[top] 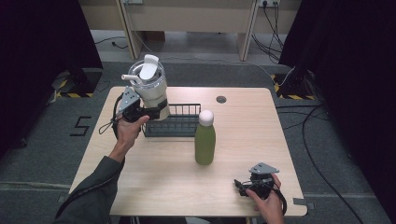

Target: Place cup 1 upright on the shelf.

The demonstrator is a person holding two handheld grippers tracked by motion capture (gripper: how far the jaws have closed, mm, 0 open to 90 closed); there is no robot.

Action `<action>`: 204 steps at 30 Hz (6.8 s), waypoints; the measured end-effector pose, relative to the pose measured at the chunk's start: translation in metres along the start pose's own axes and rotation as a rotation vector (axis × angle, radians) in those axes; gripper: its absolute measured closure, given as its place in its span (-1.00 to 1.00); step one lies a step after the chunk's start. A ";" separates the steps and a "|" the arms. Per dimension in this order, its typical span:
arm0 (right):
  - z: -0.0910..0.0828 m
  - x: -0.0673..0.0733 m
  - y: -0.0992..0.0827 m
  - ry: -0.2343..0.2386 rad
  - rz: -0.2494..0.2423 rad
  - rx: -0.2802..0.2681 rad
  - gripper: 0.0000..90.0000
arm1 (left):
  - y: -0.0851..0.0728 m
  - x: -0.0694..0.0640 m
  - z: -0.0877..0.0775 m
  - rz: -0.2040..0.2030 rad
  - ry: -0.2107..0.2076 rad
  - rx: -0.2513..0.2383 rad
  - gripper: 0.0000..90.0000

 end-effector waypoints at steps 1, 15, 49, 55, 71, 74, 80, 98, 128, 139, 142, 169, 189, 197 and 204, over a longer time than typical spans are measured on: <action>0.000 0.000 0.000 0.000 0.000 0.000 -0.79 | -0.001 0.001 0.001 -0.005 0.000 0.000 -0.78; 0.000 0.000 0.000 0.000 0.000 0.001 -0.79 | -0.016 0.019 0.012 0.000 0.041 0.008 -0.78; 0.000 0.000 0.000 0.000 -0.002 0.001 -0.79 | -0.041 0.031 0.018 -0.023 0.080 0.025 -0.78; 0.000 0.000 0.000 0.000 -0.002 0.001 -0.79 | -0.046 0.031 0.018 -0.030 0.081 0.033 -0.78; 0.000 0.000 0.000 0.000 -0.002 -0.001 -0.79 | -0.063 0.033 0.018 -0.057 0.084 0.055 -0.78; 0.000 0.000 0.000 0.000 -0.002 -0.001 -0.79 | -0.066 0.034 0.018 -0.061 0.087 0.061 -0.78; 0.000 0.000 0.000 0.000 -0.002 -0.002 -0.79 | -0.075 0.035 0.017 -0.065 0.093 0.075 -0.78; 0.000 0.000 0.000 0.000 -0.003 -0.002 -0.79 | -0.089 0.034 0.022 -0.063 0.100 0.079 -0.78; 0.000 0.002 0.000 0.001 0.002 0.001 -0.78 | -0.093 0.030 0.018 -0.069 0.128 0.032 -0.80; 0.000 0.001 0.000 0.001 -0.001 0.000 -0.78 | -0.094 0.031 0.015 -0.070 0.120 0.029 -0.81; 0.000 0.001 0.000 0.001 -0.001 0.000 -0.78 | -0.093 0.031 0.015 -0.068 0.116 0.030 -0.84; 0.000 0.002 0.000 0.002 0.003 0.001 -0.78 | -0.096 0.030 0.008 -0.034 0.080 -0.012 -0.79; 0.000 0.001 0.000 0.002 -0.005 -0.003 -0.78 | -0.103 0.026 -0.015 -0.040 0.074 0.017 -0.69; 0.000 0.001 0.000 0.002 -0.005 -0.002 -0.78 | -0.102 0.018 -0.032 -0.054 0.057 0.056 -0.68; 0.000 0.001 0.000 0.002 -0.006 -0.003 -0.78 | -0.097 0.009 -0.046 -0.097 0.034 0.084 -0.68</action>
Point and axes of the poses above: each handheld gripper's, and its own axes: z roughly forward along the jaws, y roughly out of its top, x roughly to its left, the point moved 8 cm from there along z, roughly forward along the jaws, and after that the axes turned 2 degrees about -x, right-handed, at the moved point
